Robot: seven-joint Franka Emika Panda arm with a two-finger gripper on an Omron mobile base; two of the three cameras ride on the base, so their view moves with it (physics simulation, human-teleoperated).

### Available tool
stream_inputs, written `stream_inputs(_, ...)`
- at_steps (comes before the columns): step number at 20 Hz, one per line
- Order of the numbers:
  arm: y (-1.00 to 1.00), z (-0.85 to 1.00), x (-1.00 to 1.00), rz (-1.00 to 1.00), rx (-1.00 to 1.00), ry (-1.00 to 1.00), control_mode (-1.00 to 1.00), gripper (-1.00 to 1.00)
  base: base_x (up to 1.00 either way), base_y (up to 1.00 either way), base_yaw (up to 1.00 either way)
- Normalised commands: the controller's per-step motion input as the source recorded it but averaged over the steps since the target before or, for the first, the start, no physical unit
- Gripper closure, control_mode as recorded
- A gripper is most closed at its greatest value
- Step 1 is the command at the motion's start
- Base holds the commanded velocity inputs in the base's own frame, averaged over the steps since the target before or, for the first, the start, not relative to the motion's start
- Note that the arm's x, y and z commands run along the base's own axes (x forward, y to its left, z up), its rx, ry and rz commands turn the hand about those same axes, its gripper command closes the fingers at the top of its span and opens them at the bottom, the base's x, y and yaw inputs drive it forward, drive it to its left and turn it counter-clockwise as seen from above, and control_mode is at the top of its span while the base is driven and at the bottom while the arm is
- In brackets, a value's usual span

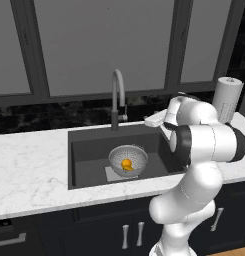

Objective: Put the colander in the sink, put the mango, orange in the colander, and turn on the sink faucet and pour water over the colander.

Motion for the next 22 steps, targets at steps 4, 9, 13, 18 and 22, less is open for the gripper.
stream_inputs(4,0.04,-0.10,0.24,0.12,0.00,-0.01,-1.00,-1.00,0.00,0.00,0.00)
stream_inputs(9,0.08,-0.15,0.20,0.16,0.03,-0.01,-1.00,-1.00,0.00,0.00,0.00)
stream_inputs(13,0.22,-0.09,0.07,0.16,0.03,-0.04,-1.00,-1.00,0.00,0.00,0.00)
stream_inputs(18,0.18,0.00,0.03,0.08,0.00,-0.04,-1.00,-1.00,0.00,0.00,0.00)
stream_inputs(22,0.15,0.00,0.06,0.07,0.00,-0.01,-1.00,-1.00,0.00,0.00,0.00)
